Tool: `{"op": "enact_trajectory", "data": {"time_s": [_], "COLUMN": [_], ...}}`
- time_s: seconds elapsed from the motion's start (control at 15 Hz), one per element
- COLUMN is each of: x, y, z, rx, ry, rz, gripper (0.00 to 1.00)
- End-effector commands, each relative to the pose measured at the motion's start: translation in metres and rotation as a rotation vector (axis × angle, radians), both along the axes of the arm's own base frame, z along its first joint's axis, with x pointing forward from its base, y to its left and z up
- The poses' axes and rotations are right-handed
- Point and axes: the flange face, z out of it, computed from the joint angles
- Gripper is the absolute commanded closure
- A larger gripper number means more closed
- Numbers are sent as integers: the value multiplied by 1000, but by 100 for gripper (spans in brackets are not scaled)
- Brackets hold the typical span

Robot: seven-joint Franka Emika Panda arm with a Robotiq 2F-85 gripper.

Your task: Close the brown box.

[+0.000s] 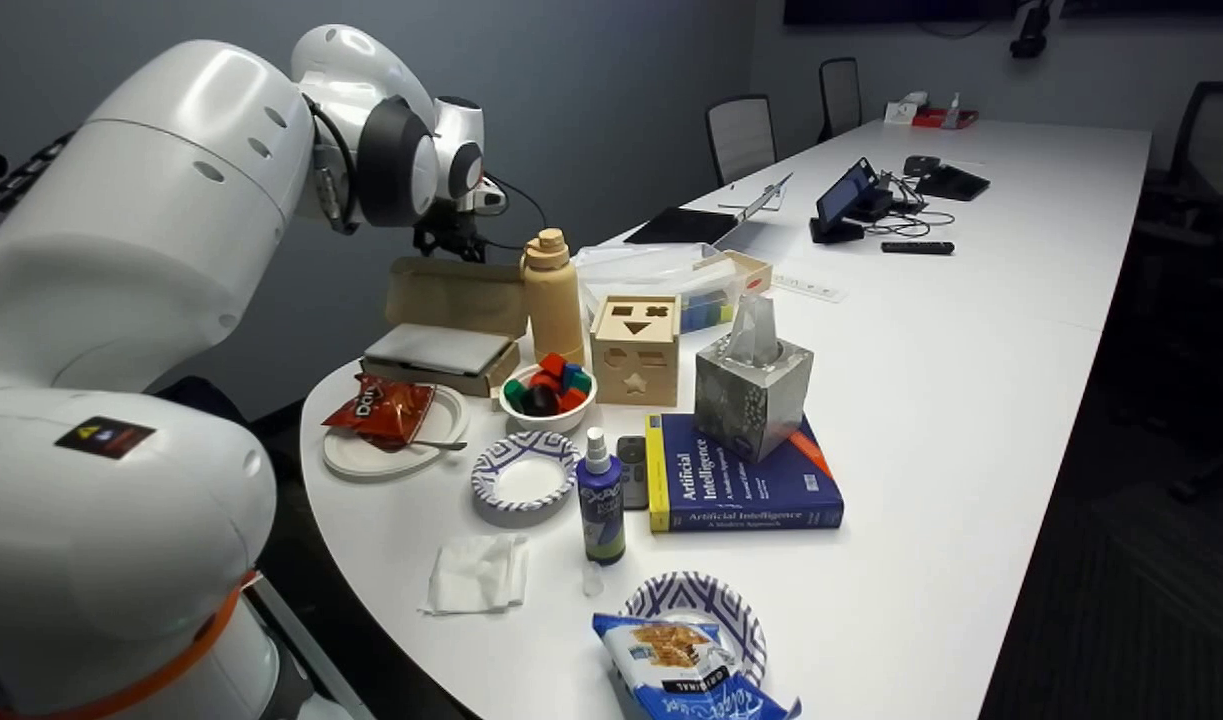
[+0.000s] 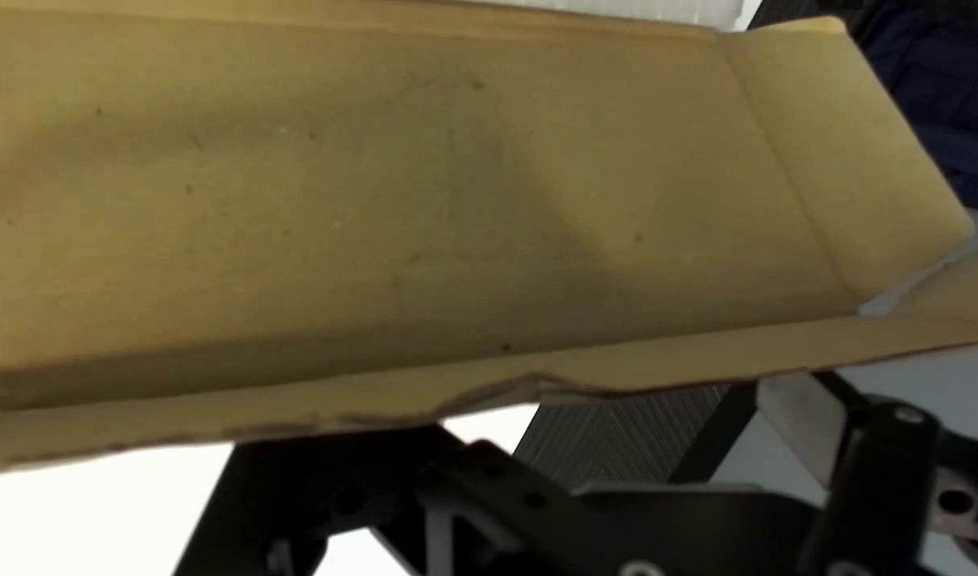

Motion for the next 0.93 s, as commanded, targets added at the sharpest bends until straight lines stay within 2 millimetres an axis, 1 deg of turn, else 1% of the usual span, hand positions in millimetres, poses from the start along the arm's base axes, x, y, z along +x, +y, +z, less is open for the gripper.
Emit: {"op": "enact_trajectory", "data": {"time_s": [0.0, 0.4, 0.6, 0.87], "x": [2, -13, -21, -33], "y": [1, -6, -7, -6], "z": [26, 41, 42, 36], "rx": [-15, -119, -171, -232], "ry": [74, 199, 252, 312], "rz": [-3, 24, 12, -33], "gripper": [0, 0, 0, 0]}}
